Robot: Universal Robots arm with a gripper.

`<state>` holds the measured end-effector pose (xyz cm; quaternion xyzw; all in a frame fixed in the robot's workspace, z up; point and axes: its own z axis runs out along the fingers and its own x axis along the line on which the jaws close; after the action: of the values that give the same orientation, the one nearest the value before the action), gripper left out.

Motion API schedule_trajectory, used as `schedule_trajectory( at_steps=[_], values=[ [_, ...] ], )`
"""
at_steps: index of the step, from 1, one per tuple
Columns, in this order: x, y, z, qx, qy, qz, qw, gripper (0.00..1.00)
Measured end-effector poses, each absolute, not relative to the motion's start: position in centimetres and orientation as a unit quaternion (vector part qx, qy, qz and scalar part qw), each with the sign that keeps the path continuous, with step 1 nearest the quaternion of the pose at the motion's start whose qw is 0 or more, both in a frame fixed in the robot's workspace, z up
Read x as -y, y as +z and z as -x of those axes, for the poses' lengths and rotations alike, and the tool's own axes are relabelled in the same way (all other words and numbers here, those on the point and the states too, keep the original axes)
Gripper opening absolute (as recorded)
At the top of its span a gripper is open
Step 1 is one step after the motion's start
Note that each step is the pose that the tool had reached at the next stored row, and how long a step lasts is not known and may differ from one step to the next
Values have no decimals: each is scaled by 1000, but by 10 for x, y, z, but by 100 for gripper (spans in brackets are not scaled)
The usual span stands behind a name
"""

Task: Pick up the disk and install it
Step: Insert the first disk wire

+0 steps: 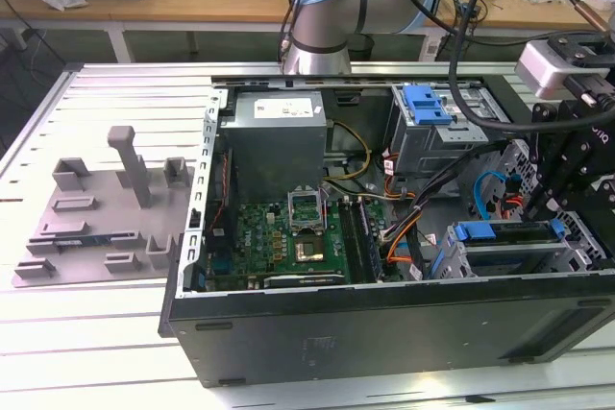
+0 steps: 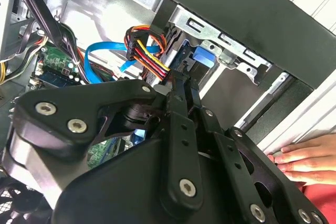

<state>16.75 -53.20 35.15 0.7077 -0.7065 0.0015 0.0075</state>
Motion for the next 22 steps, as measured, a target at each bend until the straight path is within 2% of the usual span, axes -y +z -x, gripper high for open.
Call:
schedule_trajectory(
  at_steps=[22],
  values=[
    [532,345,-168,706,1,-708,7,17]
  ],
)
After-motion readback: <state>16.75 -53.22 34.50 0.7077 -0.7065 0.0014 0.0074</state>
